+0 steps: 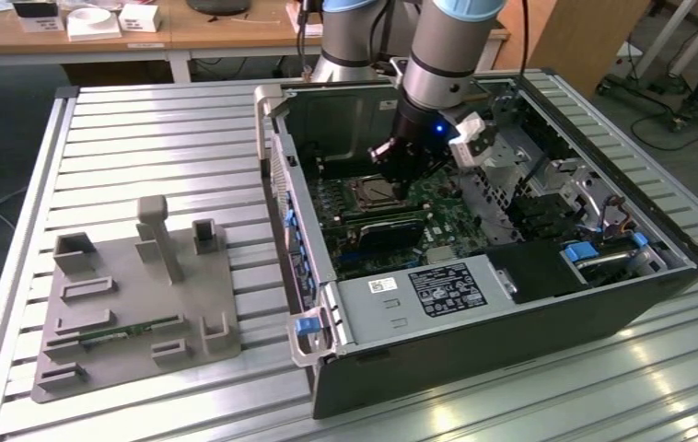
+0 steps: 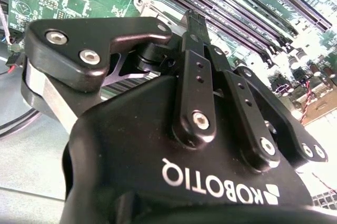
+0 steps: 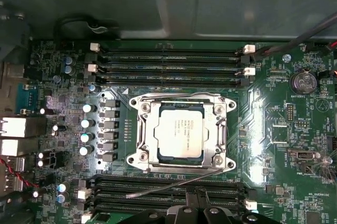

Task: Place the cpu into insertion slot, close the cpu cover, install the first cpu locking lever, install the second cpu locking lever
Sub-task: 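Install the second cpu locking lever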

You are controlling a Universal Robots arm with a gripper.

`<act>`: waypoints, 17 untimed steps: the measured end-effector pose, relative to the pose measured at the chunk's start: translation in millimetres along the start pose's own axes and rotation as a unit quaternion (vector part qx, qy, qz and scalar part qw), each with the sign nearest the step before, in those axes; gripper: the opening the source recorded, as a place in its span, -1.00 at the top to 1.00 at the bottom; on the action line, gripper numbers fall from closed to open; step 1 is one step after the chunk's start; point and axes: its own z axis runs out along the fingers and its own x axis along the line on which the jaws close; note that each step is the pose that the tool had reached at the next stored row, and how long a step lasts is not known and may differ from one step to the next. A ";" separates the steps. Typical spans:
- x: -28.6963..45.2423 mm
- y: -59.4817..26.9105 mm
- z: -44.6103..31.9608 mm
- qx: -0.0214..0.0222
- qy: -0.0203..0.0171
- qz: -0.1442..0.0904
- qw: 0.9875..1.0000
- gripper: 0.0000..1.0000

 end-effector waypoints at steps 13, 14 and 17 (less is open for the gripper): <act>10.6 0.4 -5.1 0.000 0.000 0.000 1.000 0.80; 12.1 0.5 -5.3 0.000 0.000 0.000 1.000 0.80; 17.2 0.6 -5.4 0.000 0.000 0.000 1.000 0.80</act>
